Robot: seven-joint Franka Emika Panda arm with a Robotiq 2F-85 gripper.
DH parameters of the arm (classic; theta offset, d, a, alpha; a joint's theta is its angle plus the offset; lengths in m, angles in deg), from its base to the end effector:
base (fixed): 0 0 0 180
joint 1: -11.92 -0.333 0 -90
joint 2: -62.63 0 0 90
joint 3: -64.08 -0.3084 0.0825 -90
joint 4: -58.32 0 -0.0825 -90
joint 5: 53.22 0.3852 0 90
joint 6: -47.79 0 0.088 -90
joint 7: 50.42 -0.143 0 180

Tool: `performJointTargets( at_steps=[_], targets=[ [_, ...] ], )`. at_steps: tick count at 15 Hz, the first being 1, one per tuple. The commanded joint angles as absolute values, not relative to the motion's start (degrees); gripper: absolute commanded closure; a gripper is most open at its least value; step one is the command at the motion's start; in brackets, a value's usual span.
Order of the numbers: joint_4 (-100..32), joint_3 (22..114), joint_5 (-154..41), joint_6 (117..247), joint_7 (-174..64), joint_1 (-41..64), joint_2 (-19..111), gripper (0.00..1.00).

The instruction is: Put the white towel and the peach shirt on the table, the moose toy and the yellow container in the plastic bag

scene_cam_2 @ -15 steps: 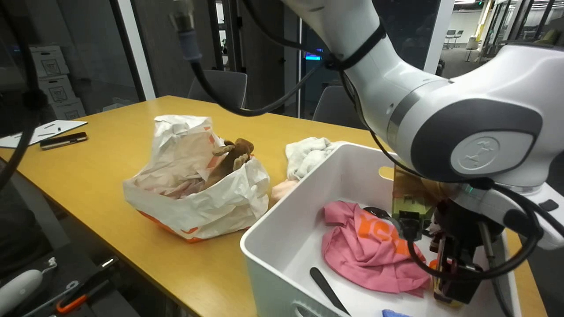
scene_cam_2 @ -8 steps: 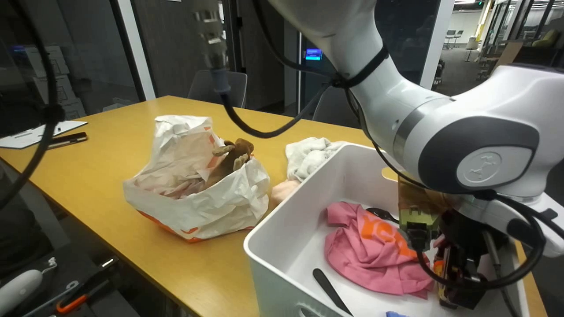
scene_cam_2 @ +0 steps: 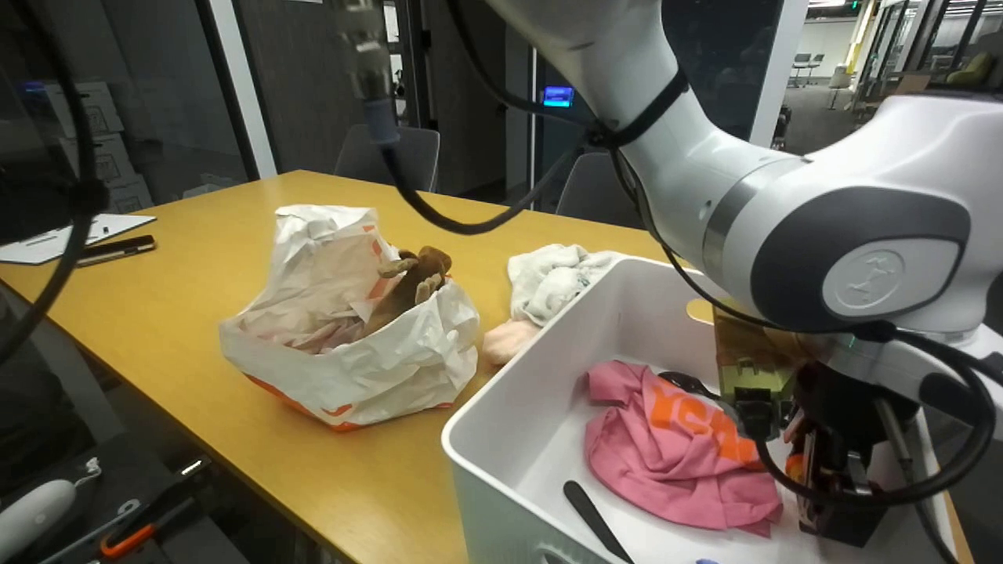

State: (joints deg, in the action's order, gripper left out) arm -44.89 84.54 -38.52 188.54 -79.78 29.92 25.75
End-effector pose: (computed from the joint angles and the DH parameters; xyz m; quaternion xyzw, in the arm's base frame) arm 0.5241 -0.3975 0.1689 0.7936 -0.6072 0.0302 0.0234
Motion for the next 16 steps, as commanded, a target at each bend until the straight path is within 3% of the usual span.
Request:
performJointTargets(
  at_steps=[1,11,16],
  targets=[
    [-53.8,86.1,-41.4,190.7,-77.4,28.0,37.3,0.62],
    [-70.5,82.0,-54.2,189.4,-67.0,24.7,65.1,0.62],
    [-74.9,75.4,-56.4,186.1,-62.2,21.9,71.3,0.62]
  ],
)
